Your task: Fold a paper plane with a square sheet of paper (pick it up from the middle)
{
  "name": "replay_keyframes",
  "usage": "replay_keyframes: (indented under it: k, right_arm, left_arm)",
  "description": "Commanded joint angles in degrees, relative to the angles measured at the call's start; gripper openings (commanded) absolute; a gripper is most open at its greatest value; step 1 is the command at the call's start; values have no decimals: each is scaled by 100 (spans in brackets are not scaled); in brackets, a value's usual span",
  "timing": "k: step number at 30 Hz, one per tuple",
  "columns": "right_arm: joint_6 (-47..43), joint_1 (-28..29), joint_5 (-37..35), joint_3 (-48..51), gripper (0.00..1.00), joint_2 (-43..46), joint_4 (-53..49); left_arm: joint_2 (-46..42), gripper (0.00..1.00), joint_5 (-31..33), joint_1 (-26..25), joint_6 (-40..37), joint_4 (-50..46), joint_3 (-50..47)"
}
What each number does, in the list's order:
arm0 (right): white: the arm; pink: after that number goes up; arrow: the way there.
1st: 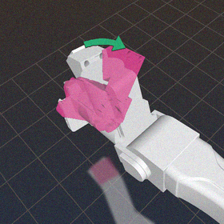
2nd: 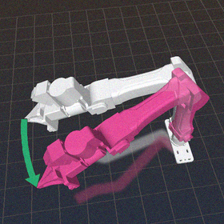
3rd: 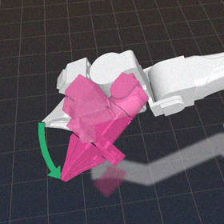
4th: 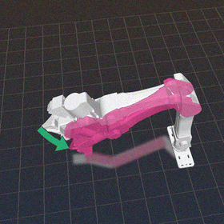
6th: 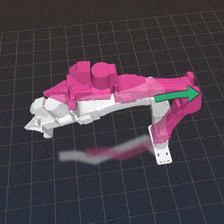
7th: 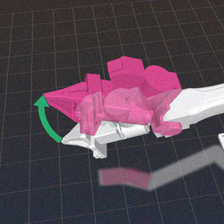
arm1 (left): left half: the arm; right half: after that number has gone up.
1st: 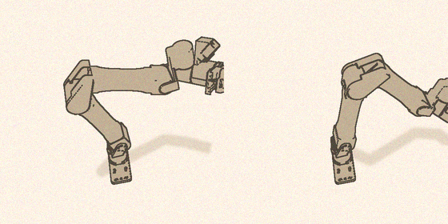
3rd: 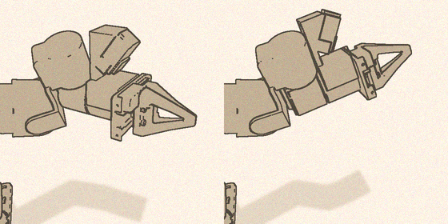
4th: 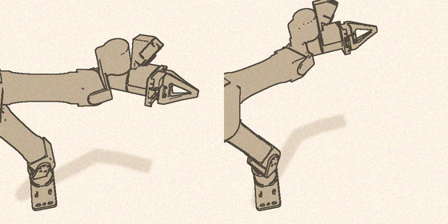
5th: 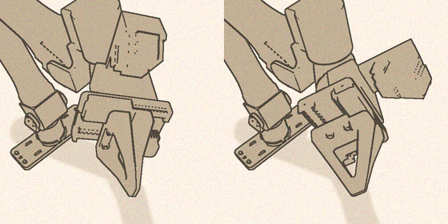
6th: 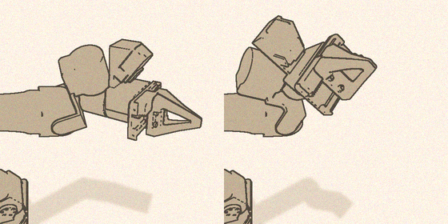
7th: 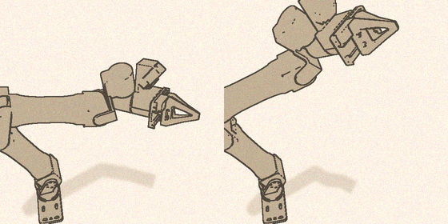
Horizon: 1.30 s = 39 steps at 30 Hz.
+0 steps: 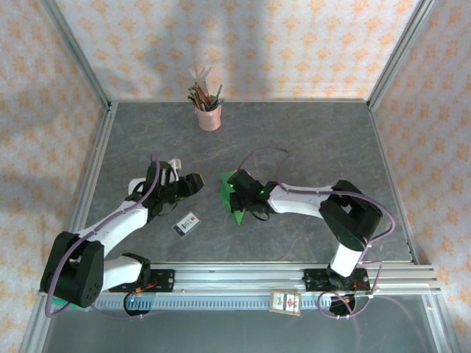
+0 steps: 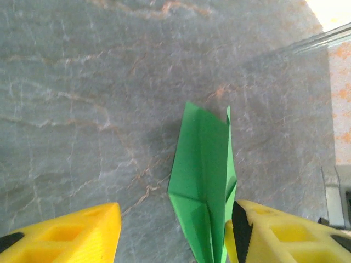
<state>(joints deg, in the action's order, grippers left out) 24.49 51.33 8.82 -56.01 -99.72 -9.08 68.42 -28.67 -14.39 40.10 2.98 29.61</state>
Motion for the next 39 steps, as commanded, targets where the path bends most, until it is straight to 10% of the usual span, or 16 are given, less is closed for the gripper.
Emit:
replay_keyframes:
  k: [1,24,39]
  right_arm:
    - [257,7,164,124,8,-163,437]
    - [3694,735,-1193,713,8,-125,1751]
    - [1953,-533,-850,771,21,818,1465]
  left_arm:
    - [-162,57,-137,-106,110,-57,-255]
    - [438,35,-1106,-682,772,1407,-512]
    - [933,18,-509,-1973,1575,2010,-304]
